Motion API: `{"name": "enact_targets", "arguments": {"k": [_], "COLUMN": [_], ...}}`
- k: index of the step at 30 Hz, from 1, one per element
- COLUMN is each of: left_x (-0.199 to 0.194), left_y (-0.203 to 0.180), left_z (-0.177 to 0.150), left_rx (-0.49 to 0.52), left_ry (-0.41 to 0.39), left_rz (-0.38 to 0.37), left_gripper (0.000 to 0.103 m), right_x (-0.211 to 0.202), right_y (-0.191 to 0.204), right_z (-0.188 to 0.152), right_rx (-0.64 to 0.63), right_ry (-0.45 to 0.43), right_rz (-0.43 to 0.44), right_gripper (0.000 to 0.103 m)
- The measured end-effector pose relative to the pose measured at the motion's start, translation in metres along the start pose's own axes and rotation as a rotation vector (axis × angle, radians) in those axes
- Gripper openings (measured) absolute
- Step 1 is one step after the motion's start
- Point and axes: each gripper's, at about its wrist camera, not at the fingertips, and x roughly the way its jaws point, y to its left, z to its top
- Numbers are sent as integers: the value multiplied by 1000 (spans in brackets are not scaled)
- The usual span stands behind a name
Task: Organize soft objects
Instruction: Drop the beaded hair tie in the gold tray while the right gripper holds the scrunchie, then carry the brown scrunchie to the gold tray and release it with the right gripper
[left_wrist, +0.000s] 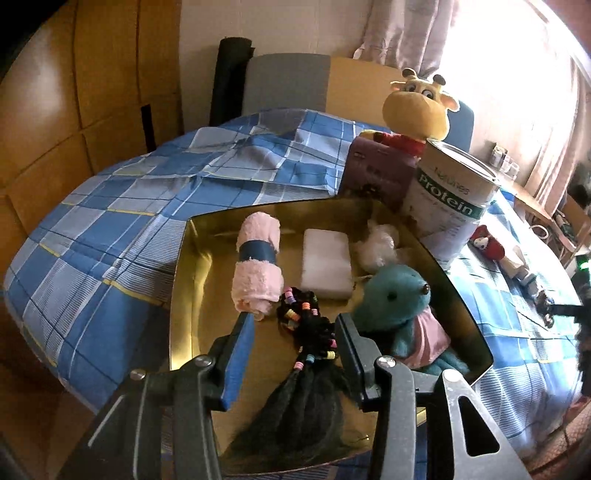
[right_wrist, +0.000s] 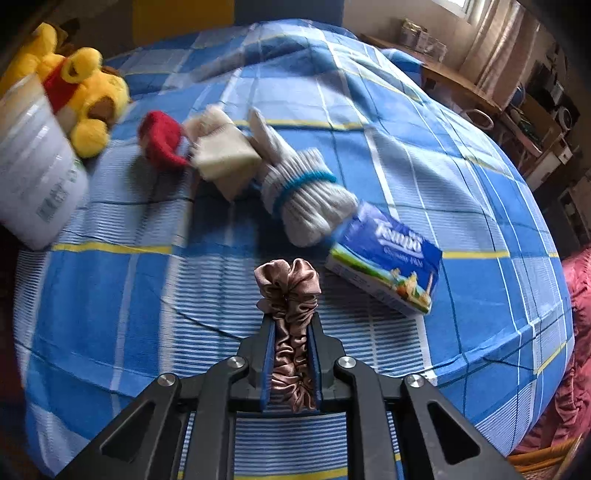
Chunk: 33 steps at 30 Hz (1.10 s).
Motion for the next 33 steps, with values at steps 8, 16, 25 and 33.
{"name": "enact_targets", "arguments": {"k": [8, 16, 25, 33], "left_x": [5, 7, 16, 15], "left_y": [4, 5, 5, 6], "left_z": [-1, 1, -1, -2], "left_rx": [-4, 11, 16, 9], "left_ry": [11, 9, 33, 37], "left_rz": [-10, -10, -13, -4], "left_gripper": [46, 48, 48, 48], "right_x": [-52, -124, -243, -237], "right_y": [19, 62, 198, 332], "right_z": [86, 234, 309, 233], "right_rx": [-41, -7, -213, -612], "right_ry": [-99, -294, -632, -531], "right_rz": [18, -86, 71, 354], "right_gripper": [15, 15, 15, 15]}}
